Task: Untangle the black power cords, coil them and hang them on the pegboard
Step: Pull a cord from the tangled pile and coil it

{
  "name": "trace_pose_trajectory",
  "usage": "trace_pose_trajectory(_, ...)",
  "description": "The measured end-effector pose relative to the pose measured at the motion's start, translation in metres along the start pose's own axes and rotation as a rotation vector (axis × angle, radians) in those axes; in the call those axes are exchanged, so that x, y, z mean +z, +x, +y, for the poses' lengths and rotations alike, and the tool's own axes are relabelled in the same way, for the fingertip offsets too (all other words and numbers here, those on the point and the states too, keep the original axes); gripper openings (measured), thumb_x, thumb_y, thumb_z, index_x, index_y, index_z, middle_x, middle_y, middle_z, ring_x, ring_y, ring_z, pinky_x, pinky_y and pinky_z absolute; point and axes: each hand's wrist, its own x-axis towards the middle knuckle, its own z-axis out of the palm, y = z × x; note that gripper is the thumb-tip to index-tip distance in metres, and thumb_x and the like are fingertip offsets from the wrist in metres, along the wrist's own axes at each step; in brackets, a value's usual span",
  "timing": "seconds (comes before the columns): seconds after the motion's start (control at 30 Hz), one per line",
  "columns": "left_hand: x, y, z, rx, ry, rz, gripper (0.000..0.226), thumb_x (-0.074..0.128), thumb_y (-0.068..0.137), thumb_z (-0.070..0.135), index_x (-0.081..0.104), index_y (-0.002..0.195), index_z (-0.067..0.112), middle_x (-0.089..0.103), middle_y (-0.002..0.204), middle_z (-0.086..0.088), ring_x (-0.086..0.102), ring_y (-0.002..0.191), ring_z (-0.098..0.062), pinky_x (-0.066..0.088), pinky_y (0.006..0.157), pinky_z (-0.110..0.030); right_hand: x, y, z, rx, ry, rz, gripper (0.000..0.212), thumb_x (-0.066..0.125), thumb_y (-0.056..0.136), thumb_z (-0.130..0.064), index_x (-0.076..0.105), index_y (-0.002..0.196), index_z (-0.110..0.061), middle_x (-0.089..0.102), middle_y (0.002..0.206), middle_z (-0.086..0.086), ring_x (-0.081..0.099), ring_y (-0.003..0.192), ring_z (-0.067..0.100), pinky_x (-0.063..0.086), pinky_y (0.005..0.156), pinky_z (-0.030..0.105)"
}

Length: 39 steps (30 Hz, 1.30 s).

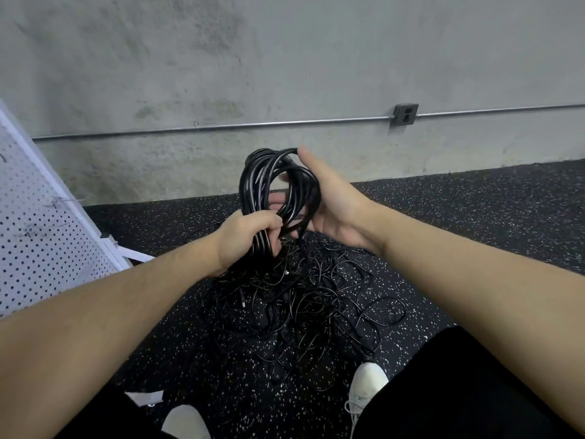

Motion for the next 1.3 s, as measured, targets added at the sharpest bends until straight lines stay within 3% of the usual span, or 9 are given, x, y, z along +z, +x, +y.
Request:
trace_pose_trajectory(0.17, -0.002, 0.003, -0.004, -0.109, -0.1, 0.079, 0.037, 0.051, 0.077, 0.034, 0.055, 0.05, 0.009, 0.064, 0.08, -0.018, 0.056, 0.077, -0.03, 0.045, 0.077, -0.04, 0.018, 0.01, 0.007, -0.091, -0.083, 0.172, 0.063, 0.038, 0.097, -0.071, 0.059, 0.136, -0.026, 0.077, 0.104, 0.004, 0.073, 0.1, 0.02, 0.052, 0.08, 0.033)
trace_pose_trajectory(0.33, 0.012, 0.004, 0.006, 0.049, 0.045, 0.041, 0.037, 0.044, 0.082, 0.03, 0.06, 0.056, 0.007, 0.061, 0.07, -0.001, 0.056, 0.074, -0.013, 0.047, 0.085, -0.028, 0.02, 0.011, -0.001, -0.223, -0.1, 0.327, 0.059, 0.046, 0.096, -0.068, 0.07, 0.102, -0.015, 0.061, 0.056, -0.004, 0.07, 0.066, 0.017, 0.056, 0.064, 0.025)
trace_pose_trajectory(0.43, 0.021, 0.005, 0.011, 0.089, 0.026, 0.047, 0.041, 0.04, 0.092, 0.023, 0.066, 0.063, 0.01, 0.063, 0.073, 0.003, 0.058, 0.074, -0.007, 0.048, 0.072, -0.015, 0.019, 0.013, -0.008, -0.208, -0.016, 0.363, 0.059, 0.05, 0.094, -0.069, 0.066, 0.091, -0.012, 0.055, 0.052, -0.003, 0.065, 0.059, 0.018, 0.06, 0.072, 0.035)
trace_pose_trajectory(0.63, 0.021, 0.004, 0.013, -0.08, -0.052, -0.027, 0.051, 0.035, 0.099, 0.016, 0.084, 0.085, 0.014, 0.076, 0.11, -0.011, 0.068, 0.108, -0.026, 0.051, 0.095, -0.036, 0.007, 0.018, -0.005, -0.181, -0.074, 0.38, 0.056, 0.043, 0.098, -0.066, 0.057, 0.072, -0.018, 0.069, 0.064, -0.002, 0.068, 0.077, 0.019, 0.052, 0.089, 0.038)
trace_pose_trajectory(0.73, 0.025, 0.003, 0.016, -0.16, -0.2, -0.047, 0.052, 0.033, 0.099, 0.014, 0.084, 0.094, 0.012, 0.072, 0.101, -0.017, 0.07, 0.089, -0.02, 0.057, 0.083, -0.027, 0.002, 0.016, -0.003, -0.131, -0.057, 0.322, 0.058, 0.038, 0.1, -0.065, 0.057, 0.074, -0.017, 0.074, 0.073, 0.004, 0.071, 0.081, 0.022, 0.056, 0.096, 0.043)
trace_pose_trajectory(0.87, 0.023, 0.006, 0.015, -0.122, -0.355, 0.007, 0.044, 0.038, 0.094, 0.008, 0.082, 0.101, 0.009, 0.066, 0.09, -0.009, 0.066, 0.085, -0.021, 0.059, 0.089, -0.034, -0.004, 0.012, 0.004, -0.027, 0.039, 0.11, 0.062, 0.018, 0.106, -0.058, 0.061, 0.104, -0.013, 0.072, 0.088, 0.009, 0.06, 0.068, 0.022, 0.05, 0.058, 0.031)
trace_pose_trajectory(0.97, 0.015, 0.007, 0.018, -0.089, -0.471, 0.082, 0.039, 0.056, 0.077, 0.018, 0.08, 0.107, 0.009, 0.063, 0.087, -0.007, 0.064, 0.076, -0.019, 0.061, 0.074, -0.033, -0.015, 0.012, 0.021, 0.057, -0.225, -0.041, 0.046, 0.021, 0.104, -0.04, 0.06, 0.098, -0.016, 0.061, 0.079, 0.002, 0.054, 0.072, 0.019, 0.049, 0.084, 0.043)
trace_pose_trajectory(1.13, -0.002, 0.013, 0.017, 0.01, -0.626, 0.211, 0.043, 0.04, 0.091, 0.009, 0.077, 0.113, 0.009, 0.056, 0.082, -0.001, 0.054, 0.068, -0.014, 0.049, 0.074, -0.032, -0.018, 0.005, 0.034, 0.222, -0.618, -0.306, 0.04, 0.026, 0.105, -0.024, 0.056, 0.131, -0.02, 0.075, 0.118, 0.006, 0.066, 0.119, 0.019, 0.04, 0.11, 0.044)
trace_pose_trajectory(1.3, -0.017, 0.014, 0.019, 0.039, -0.68, 0.306, 0.048, 0.042, 0.089, 0.008, 0.08, 0.114, 0.025, 0.054, 0.079, -0.003, 0.05, 0.065, -0.016, 0.045, 0.073, -0.033, -0.021, 0.001, 0.028, 0.193, -0.421, -0.378, 0.035, 0.044, 0.091, -0.026, 0.057, 0.104, 0.004, 0.069, 0.1, 0.018, 0.068, 0.099, 0.023, 0.045, 0.112, 0.046)
